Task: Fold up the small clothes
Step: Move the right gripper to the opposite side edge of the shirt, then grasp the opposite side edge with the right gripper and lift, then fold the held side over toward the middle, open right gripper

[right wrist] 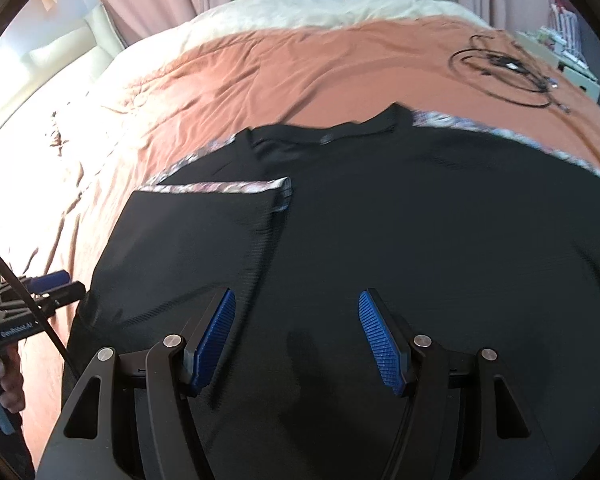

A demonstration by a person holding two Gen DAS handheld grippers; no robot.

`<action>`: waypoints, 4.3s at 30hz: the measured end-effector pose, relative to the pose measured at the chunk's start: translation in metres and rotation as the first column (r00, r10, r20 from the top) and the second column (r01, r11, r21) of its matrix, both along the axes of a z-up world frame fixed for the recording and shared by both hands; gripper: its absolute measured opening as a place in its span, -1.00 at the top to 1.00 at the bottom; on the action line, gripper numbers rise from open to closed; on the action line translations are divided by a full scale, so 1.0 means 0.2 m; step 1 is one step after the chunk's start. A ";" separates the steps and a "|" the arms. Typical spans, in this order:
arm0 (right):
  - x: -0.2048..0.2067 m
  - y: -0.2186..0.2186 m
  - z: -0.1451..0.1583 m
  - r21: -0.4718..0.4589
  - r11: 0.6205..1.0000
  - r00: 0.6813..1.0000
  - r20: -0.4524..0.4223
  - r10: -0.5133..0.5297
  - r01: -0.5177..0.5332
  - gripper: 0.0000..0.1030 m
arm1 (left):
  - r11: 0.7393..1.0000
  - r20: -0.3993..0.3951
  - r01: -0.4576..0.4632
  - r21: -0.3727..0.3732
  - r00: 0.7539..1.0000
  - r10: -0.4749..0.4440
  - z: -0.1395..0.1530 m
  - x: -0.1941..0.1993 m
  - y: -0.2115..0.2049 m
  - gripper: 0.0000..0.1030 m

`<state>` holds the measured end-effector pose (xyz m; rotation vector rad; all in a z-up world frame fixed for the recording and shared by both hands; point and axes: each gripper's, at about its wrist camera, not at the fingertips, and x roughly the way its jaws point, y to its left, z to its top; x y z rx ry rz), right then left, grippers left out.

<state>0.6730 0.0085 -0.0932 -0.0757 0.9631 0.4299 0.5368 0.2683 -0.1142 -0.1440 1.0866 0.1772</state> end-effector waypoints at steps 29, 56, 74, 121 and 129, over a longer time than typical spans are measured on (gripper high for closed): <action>0.11 -1.37 0.32 -0.036 0.921 0.920 0.077 -0.385 0.389 -0.22 | 0.947 0.063 0.312 -0.078 0.949 -0.308 0.07 0.65 -1.35 -0.08; 0.72 -1.55 0.19 -0.172 0.881 0.884 -0.088 -0.459 0.440 0.95 | 0.894 0.014 0.412 -0.176 0.909 -0.416 -0.20 1.04 -1.99 0.07; 0.38 -1.15 0.73 -0.109 0.946 0.952 0.019 -0.304 0.304 0.96 | 0.942 0.081 0.289 -0.172 0.957 -0.279 0.15 0.78 -1.38 0.06; 0.36 -0.89 0.19 -0.127 0.974 0.975 -0.093 -0.202 0.189 0.20 | 0.972 0.004 0.152 -0.181 0.988 -0.154 -0.06 0.54 -0.80 0.05; 0.37 -0.97 0.00 -0.249 0.941 0.954 -0.136 -0.268 0.229 0.28 | 0.965 -0.034 0.203 -0.164 0.977 -0.212 -0.15 0.57 -1.01 0.05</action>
